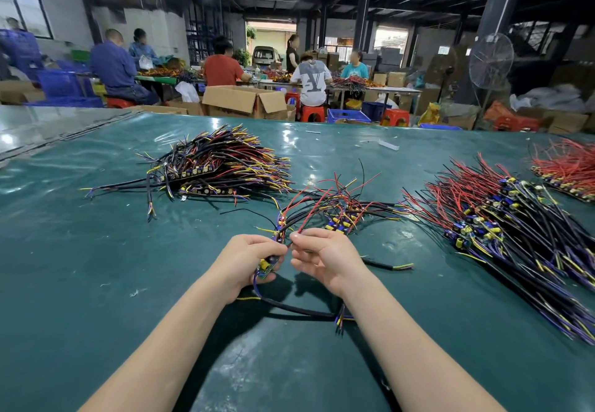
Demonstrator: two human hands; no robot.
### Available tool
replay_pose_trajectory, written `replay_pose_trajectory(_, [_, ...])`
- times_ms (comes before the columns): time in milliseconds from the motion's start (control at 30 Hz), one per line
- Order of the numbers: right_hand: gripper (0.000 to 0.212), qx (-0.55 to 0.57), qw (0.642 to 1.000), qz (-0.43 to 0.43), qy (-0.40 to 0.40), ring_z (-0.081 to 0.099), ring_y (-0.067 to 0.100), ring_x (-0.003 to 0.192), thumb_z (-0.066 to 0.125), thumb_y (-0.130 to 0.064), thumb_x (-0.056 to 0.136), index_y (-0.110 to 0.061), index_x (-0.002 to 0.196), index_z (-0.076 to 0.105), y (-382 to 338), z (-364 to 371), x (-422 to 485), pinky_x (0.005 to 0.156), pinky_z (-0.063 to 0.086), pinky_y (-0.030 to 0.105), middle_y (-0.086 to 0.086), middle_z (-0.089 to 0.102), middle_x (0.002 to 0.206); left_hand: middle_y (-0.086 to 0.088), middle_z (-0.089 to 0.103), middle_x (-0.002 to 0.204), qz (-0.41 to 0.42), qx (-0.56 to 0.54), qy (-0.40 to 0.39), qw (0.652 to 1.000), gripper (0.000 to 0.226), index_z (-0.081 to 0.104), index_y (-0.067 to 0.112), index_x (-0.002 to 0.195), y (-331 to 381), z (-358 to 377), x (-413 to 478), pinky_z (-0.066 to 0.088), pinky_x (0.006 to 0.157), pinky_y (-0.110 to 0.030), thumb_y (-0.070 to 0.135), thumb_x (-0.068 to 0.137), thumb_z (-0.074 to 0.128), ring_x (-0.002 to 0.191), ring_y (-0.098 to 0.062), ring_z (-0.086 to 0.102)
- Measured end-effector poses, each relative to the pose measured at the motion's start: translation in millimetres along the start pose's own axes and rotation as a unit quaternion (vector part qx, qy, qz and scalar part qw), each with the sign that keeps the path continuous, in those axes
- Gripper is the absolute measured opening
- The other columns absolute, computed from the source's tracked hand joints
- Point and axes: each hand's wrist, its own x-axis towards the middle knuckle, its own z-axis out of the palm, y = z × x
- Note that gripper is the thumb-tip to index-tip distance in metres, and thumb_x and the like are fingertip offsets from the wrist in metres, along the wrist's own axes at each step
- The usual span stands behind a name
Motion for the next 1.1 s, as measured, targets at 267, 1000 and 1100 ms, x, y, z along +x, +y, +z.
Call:
replay_pose_trajectory(267, [0.016,-0.007,0.999,-0.042,0.026,0.055,0.007,0.04,0.066,0.005,0.078,-0.003,0.066,0.061,3,-3,1,0.045,0.05,0.017,-0.002,0.058,0.044,0.003,0.058,0.053,0.011,0.023,-0.015,1.0,0.027,0.064,0.017,0.058,0,2,-2,0.044,0.044,-0.015,0.008,0.083,0.064,0.045,-0.005,0.053])
replay_pose_trajectory(1000, [0.022,0.344,0.92,-0.056,0.177,0.05,0.004,0.028,0.059,-0.002,0.087,-0.005,0.065,0.055,-21,-39,12,0.033,0.043,0.014,-0.001,0.054,0.035,0.002,0.055,0.045,0.089,0.152,-0.084,0.981,0.032,0.064,0.014,0.054,0,-7,-5,0.041,0.042,-0.015,-0.006,0.079,0.063,0.04,-0.005,0.048])
replay_pose_trajectory(1100, [0.024,0.39,0.896,-0.068,0.2,0.048,0.003,0.027,0.056,-0.009,0.09,-0.008,0.067,0.052,-31,-66,11,0.034,0.043,0.013,-0.004,0.052,0.034,0.005,0.052,0.043,0.077,0.17,-0.053,0.981,0.041,0.063,0.018,0.047,0,-20,-4,0.04,0.04,-0.014,-0.008,0.08,0.06,0.037,-0.004,0.047])
